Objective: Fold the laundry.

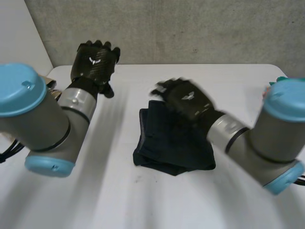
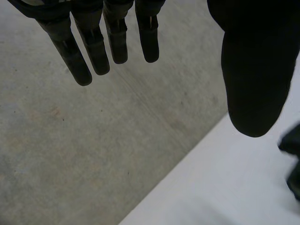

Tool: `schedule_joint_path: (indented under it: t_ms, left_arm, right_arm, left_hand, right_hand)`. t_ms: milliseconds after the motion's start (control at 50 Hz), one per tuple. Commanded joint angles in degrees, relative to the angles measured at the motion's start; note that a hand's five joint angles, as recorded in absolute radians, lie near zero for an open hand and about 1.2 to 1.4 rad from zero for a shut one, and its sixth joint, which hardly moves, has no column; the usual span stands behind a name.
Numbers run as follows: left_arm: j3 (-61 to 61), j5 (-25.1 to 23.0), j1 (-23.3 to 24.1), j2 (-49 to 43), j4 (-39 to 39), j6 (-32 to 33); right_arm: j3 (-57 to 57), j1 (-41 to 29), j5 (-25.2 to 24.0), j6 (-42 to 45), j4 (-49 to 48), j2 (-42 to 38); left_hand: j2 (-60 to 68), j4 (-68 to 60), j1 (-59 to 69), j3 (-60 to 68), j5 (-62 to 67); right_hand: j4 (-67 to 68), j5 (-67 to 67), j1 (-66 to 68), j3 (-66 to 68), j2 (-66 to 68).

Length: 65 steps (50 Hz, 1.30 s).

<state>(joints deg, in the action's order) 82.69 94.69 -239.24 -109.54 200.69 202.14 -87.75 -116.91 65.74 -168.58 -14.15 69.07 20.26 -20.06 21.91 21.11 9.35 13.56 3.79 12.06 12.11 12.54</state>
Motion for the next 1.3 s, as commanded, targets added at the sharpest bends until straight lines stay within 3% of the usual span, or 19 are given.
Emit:
schedule_joint_path:
  t_ms: [20,200,360,460,600,720,820,900,980,1060,1080,1160,1220,1300]
  left_arm:
    - [-11.56,-0.46,7.28,-10.14,-4.06,-6.23]
    - [-23.97,-4.16,13.36,-24.92,-14.26,-6.58]
    - [-24.59,2.60,13.01,-28.44,-21.13,-3.69]
    - [-22.14,6.21,12.66,-28.53,-21.22,5.17]
    - [-19.76,5.95,12.48,-28.53,-20.86,8.36]
    - [-19.50,5.69,12.40,-27.04,-20.86,8.10]
    - [-19.67,4.98,12.40,-23.62,-19.55,8.01]
    - [-19.41,2.44,11.69,-17.74,-17.62,6.70]
    - [-19.41,-3.35,10.12,-12.37,-17.44,2.31]
    - [-19.23,-15.03,7.66,-8.15,-18.75,-2.71]
    - [-19.06,-20.54,6.43,-7.19,-20.15,-4.28]
    - [-18.79,-32.07,2.92,-5.51,-25.06,-6.66]
    - [-18.79,-35.35,1.59,-5.24,-26.66,-7.20]
    - [-18.79,-35.80,1.15,-5.33,-27.10,-7.55]
  right_arm:
    - [0.56,8.80,6.68,-12.57,11.51,1.69]
    - [7.50,8.98,9.14,-8.08,15.56,-5.34]
    - [12.33,6.36,9.32,-5.63,16.44,-14.04]
    - [14.36,3.54,10.28,-1.76,16.18,-18.00]
    - [17.69,1.86,16.07,3.86,16.44,-23.09]
    - [18.49,1.43,18.37,8.09,16.53,-22.05]
    - [16.13,1.25,18.28,8.18,16.18,-14.25]
    - [10.52,1.42,18.54,8.18,13.47,-7.92]
    - [0.61,0.99,18.54,8.26,6.01,-1.69]
    - [-11.70,-1.03,18.54,8.70,-1.20,6.14]
    - [-14.18,-1.73,18.54,8.71,-2.97,6.69]
    - [-22.80,-6.30,19.07,9.23,-12.90,5.55]
    - [-25.62,-8.32,20.03,9.32,-18.52,2.84]
    - [-24.85,-9.21,22.23,10.11,-21.17,-2.43]
  left_hand:
    - [1.56,-1.77,-0.09,0.71,2.47]
    - [2.24,-2.44,0.58,1.38,3.15]
    - [2.24,-2.44,0.58,1.38,3.15]
    - [1.74,-1.94,0.08,0.88,2.64]
    - [0.56,-0.76,-1.10,-0.30,1.46]
    - [0.22,-0.42,-1.43,-0.64,1.13]
    - [0.05,-0.25,-1.60,-0.81,0.96]
    - [-0.29,0.08,-1.94,-1.14,0.62]
    - [0.89,-1.09,-0.76,0.03,1.80]
    - [1.90,-2.10,0.25,1.04,2.81]
    - [2.07,-2.27,0.41,1.21,2.98]
    - [2.07,-2.27,0.42,1.21,2.98]
    - [2.07,-2.27,0.42,1.21,2.98]
    - [2.07,-2.27,0.42,1.21,2.98]
  right_hand:
    - [-3.56,-3.79,-2.06,-2.11,-2.54]
    - [-3.56,-3.79,-2.06,-2.11,-2.54]
    - [-3.56,-3.79,-2.06,-2.11,-2.54]
    - [-3.56,-3.79,-2.06,-2.11,-2.54]
    - [-3.56,-3.79,-2.06,-2.11,-2.54]
    - [-3.56,-3.79,-2.06,-2.11,-2.54]
    - [-3.56,-3.79,-2.06,-2.11,-2.54]
    - [-3.56,-3.79,-2.06,-2.11,-2.54]
    - [-3.56,-3.79,-2.06,-2.11,-2.54]
    - [-3.56,-3.79,-2.06,-2.11,-2.54]
    - [-3.56,-3.79,-2.06,-2.11,-2.54]
    - [-3.56,-3.79,-2.06,-2.11,-2.54]
    - [-3.56,-3.79,-2.06,-2.11,-2.54]
    - [-3.56,-3.79,-2.06,-2.11,-2.54]
